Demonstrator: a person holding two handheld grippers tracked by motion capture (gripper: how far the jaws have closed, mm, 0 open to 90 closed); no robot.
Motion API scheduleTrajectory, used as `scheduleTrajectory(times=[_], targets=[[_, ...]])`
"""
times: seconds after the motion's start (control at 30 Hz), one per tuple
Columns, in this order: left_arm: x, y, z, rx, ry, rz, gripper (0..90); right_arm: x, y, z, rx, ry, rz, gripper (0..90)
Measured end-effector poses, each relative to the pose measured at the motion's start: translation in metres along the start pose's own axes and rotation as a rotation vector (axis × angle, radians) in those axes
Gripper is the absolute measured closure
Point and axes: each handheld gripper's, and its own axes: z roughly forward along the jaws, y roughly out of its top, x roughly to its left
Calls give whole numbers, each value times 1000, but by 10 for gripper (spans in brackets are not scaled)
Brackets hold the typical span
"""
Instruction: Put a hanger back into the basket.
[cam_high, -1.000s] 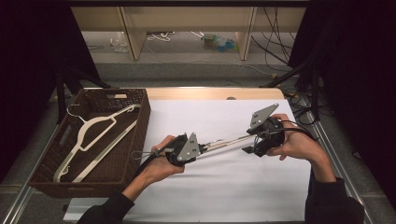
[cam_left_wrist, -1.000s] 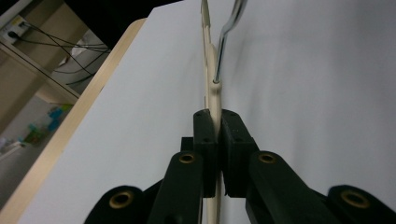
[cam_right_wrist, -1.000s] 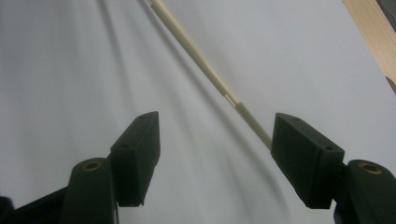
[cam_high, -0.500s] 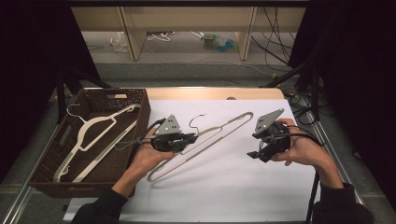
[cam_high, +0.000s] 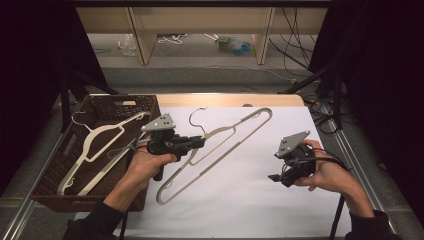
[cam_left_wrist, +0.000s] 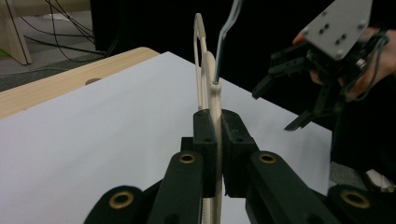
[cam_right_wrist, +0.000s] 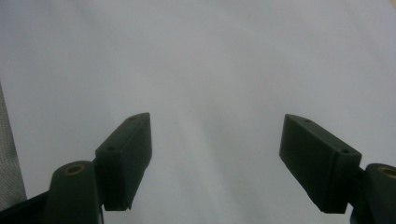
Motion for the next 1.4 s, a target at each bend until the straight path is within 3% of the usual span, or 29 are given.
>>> scheduleTrajectory(times=[0.33, 0.4, 0.57, 0.77, 0.97, 1.0, 1.03, 1.4], targets=[[0, 14, -34, -40, 11, -90, 858, 11, -3, 5, -6, 2, -21, 265], [0, 18, -42, -43, 18, -95, 858, 14, -6, 5, -21, -6, -20, 265], [0, 36, -75, -105, 26, -83, 858, 15, -13, 6, -60, -43, 4, 253], [5, 49, -111, -124, 97, -62, 858, 19, -20, 8, -84, -73, 31, 252], [23, 47, -140, -170, 155, -104, 858, 27, -24, 13, -78, -60, 31, 252], [28, 47, -145, -175, 167, -102, 858, 26, -25, 14, -88, -69, 8, 252], [32, 47, -151, -180, 185, -110, 858, 28, -25, 14, -80, -58, 34, 253], [81, 39, -189, -193, 349, -107, 858, 29, -32, 18, -65, -48, 45, 255]])
